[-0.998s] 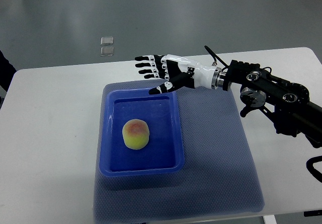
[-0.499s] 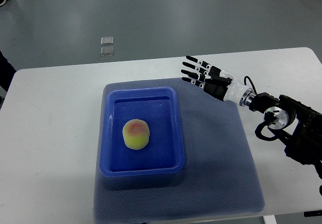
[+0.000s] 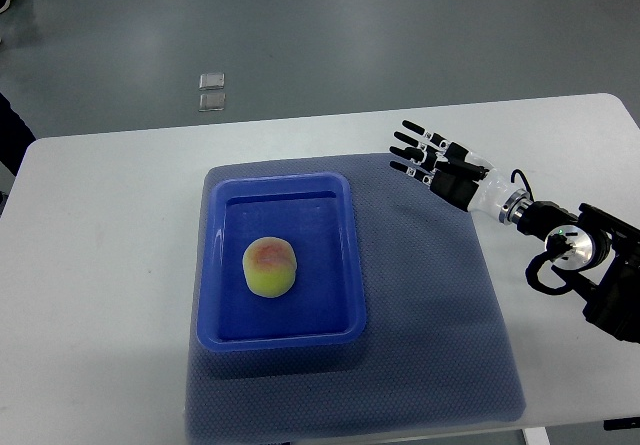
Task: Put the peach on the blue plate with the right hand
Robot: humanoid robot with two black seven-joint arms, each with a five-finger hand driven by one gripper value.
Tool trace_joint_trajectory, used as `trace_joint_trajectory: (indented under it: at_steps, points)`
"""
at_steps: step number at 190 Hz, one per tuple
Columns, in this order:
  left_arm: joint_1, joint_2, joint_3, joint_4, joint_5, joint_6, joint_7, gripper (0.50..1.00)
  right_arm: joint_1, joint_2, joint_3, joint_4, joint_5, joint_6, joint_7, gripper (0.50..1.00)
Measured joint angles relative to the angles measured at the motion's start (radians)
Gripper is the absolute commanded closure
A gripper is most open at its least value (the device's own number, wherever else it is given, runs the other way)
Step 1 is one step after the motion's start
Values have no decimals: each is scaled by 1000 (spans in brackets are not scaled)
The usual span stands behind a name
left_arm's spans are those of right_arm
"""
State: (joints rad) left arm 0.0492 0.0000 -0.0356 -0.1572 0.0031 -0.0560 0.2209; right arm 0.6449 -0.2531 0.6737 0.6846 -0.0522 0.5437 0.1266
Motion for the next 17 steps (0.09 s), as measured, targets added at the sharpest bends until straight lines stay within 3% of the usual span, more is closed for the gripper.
trace_joint_trajectory:
  at_steps: [17]
  points:
    - [0, 0, 0, 0, 0, 1, 0, 500, 0, 1, 0, 2, 0, 3, 1, 568]
